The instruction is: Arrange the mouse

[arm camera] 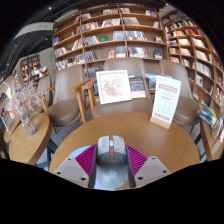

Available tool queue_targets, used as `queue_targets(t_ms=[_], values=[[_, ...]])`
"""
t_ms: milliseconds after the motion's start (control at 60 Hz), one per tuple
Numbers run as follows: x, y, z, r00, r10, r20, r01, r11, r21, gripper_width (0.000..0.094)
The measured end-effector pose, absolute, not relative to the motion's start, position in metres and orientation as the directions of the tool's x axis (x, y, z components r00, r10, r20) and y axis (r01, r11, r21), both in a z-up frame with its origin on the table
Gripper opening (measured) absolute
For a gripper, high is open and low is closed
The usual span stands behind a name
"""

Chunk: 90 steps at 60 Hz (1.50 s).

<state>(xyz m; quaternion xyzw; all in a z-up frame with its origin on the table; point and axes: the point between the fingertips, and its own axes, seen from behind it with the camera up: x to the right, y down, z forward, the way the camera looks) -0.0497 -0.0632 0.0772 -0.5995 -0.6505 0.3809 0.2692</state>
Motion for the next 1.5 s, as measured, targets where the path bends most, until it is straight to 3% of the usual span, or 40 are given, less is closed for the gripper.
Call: queue_targets(t_ms=[167,450,617,650,733,783,1150,1500], values=[[-0.036,-0.117,0.042,-0.166,0.983,-0.079,0.605,0.038,-0.796,0.0455],[-0.028,-0.13,-0.003,-0.123,0.992,-0.029,0.64,0.057,-0.766,0.0454],[-0.027,-0.132,-0.011,-0.116,0.993,-0.02,0.635,0.059,-0.77,0.0532],[-0.028,-0.134,-0.009,-0.117,0.993,-0.015,0.626,0.062,-0.777,0.059],[-0.027,-0.128,-0.002,-0.104,0.994,0.017,0.607,0.077,-0.791,0.0868],[-0.024,-0.125,0.005,-0.094,0.995,0.032,0.6,0.083,-0.795,0.0827],[0.092,-0.088,0.109,-0.056,0.993,0.103,0.477,0.117,-0.871,0.0849],[0.237,-0.059,0.118,-0.05,0.997,0.058,0.494,0.075,-0.866,0.085]])
